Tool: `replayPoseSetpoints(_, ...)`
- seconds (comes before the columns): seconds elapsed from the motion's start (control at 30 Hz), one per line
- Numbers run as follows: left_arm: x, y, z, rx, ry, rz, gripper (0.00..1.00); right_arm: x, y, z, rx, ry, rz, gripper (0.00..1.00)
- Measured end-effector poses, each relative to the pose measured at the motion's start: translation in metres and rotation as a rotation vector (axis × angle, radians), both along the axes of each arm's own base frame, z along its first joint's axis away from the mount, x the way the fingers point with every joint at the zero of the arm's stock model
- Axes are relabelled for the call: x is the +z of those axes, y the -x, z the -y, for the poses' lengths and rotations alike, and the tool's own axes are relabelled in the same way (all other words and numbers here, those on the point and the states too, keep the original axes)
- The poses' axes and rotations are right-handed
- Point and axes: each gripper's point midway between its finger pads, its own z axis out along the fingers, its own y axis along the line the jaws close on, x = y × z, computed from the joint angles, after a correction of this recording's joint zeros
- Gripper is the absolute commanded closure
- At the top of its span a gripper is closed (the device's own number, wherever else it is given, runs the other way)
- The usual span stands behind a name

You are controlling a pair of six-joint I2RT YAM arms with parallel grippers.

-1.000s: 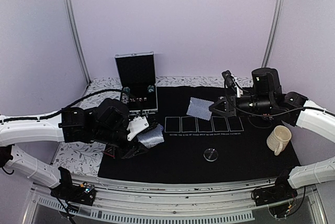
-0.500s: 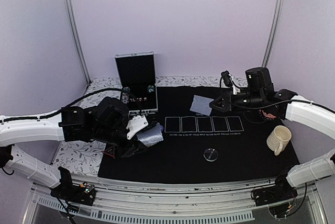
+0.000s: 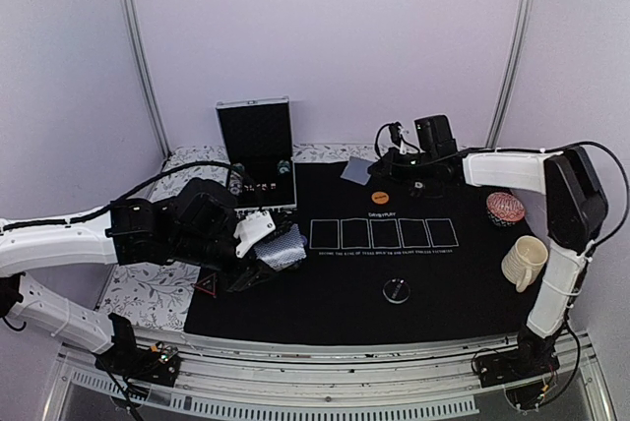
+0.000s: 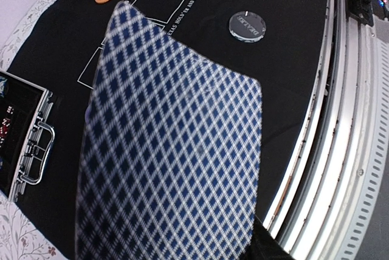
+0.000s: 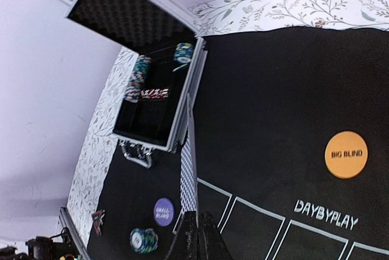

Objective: Distribute texas hold em gaming equipment
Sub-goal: Distribute the poker card in the big blind area.

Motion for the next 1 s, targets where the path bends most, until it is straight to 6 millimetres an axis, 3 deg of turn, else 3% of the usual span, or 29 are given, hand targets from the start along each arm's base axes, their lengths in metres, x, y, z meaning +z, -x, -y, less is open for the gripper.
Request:
replayPoseSetpoints(0.07,0.0,-0.001,0.0,0.001,0.002,0.0,0.56,-0.02,-0.031,-0.005,-0.036,-0.005,-0.023,0.98)
replayPoseSetpoints(0.2,-0.002,0.0,0.0,0.0,0.003,-0.006,0.55,-0.061,-0.074,-0.011,-0.092,-0.016,-0.078,0.98)
replayPoseSetpoints(0.33,-0.002,0.0,0.0,-0.004,0.007,-0.011,0.55,-0.098,-0.097,-0.008,-0.148,-0.008,-0.141,0.98)
replayPoseSetpoints(0.5,-0.002,0.0,0.0,-0.005,0.008,-0.013,0.56,-0.119,-0.11,0.003,-0.205,-0.005,-0.18,0.95)
replayPoseSetpoints(0.63,-0.002,0.0,0.0,-0.003,0.008,-0.013,0.56,-0.121,-0.116,0.014,-0.237,-0.004,-0.191,0.6)
replayPoseSetpoints(0.77,-0.002,-0.001,0.0,-0.003,0.009,-0.014,0.55,-0.121,-0.121,0.024,-0.253,0.029,-0.183,0.43)
replayPoseSetpoints(0.9,-0.002,0.0,0.0,-0.006,0.009,-0.014,0.55,-0.116,-0.116,0.037,-0.269,0.115,-0.169,0.03)
replayPoseSetpoints(1.0,-0.002,0.0,0.0,-0.008,0.008,-0.013,0.55,-0.083,-0.11,0.044,-0.268,0.188,-0.096,0.01)
